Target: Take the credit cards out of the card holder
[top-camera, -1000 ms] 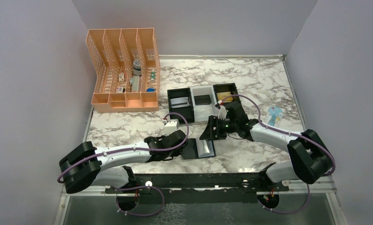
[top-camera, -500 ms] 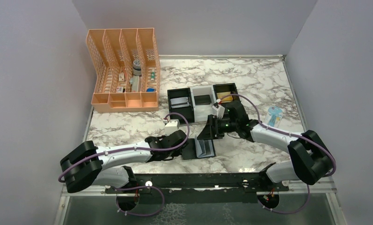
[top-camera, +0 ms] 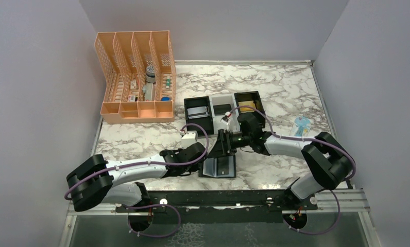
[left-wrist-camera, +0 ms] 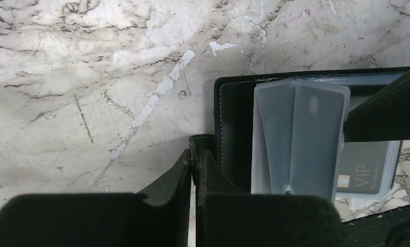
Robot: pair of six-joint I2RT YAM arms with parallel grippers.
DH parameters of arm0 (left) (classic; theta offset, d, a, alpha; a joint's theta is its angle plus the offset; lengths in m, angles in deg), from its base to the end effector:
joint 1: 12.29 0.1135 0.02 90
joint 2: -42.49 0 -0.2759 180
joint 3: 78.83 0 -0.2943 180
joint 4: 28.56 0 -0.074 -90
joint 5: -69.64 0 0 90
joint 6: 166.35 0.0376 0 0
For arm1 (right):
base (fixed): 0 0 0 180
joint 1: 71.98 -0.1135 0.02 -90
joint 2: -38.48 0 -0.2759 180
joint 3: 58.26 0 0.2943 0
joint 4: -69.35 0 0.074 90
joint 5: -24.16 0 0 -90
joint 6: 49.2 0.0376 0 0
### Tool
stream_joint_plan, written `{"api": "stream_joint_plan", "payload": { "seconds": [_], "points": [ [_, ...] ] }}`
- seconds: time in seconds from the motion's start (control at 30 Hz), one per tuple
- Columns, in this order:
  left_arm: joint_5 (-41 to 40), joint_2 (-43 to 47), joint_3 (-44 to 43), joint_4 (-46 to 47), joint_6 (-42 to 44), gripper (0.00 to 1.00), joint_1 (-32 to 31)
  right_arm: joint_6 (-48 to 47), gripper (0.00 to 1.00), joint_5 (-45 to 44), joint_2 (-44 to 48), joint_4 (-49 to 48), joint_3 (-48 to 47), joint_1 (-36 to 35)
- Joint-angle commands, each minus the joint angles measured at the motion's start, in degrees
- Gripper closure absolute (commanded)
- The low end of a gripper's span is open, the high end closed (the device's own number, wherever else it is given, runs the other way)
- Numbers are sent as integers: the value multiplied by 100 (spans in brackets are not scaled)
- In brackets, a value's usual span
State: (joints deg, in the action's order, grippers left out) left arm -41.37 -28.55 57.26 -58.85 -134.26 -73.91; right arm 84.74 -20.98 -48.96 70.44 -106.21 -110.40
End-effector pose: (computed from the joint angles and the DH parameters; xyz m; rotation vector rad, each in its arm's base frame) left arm 0.1312 -0.2144 0.1483 -0.0549 2.5208 -0.4006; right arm 0.2274 0.2142 0.1365 -0.3593 2.5581 1.5573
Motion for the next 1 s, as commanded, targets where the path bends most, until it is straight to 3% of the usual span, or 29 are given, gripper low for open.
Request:
{"api": "stream_joint_plan", "payload": {
  "seconds": [0.0, 0.4, 0.5, 0.67, 0.77, 0.87, 0.97],
  "points": [
    [73, 90, -98, 98, 18, 100, -16, 121, 38, 102, -190, -192, -178, -162],
    [84, 133, -70, 102, 14, 100, -16, 221, 38, 335, -206, -327, -317, -252],
    [83, 188, -54, 89, 33, 100, -14, 62, 39, -342, 66, 194, -338, -246],
    [17, 495, 16, -14, 8, 77, -16, 212, 50, -1593, 540, 816, -45, -246],
    [-51, 756, 41, -67, 8, 61, -16, 399, 61, -1469, 654, 440, 331, -246],
    [-109, 971, 23, -158, 17, 50, -16, 534, 72, -1218, 557, 118, 541, -246],
    [-151, 1114, -54, -283, 46, 44, -16, 571, 76, -1275, 524, 110, 618, -250]
  ]
}}
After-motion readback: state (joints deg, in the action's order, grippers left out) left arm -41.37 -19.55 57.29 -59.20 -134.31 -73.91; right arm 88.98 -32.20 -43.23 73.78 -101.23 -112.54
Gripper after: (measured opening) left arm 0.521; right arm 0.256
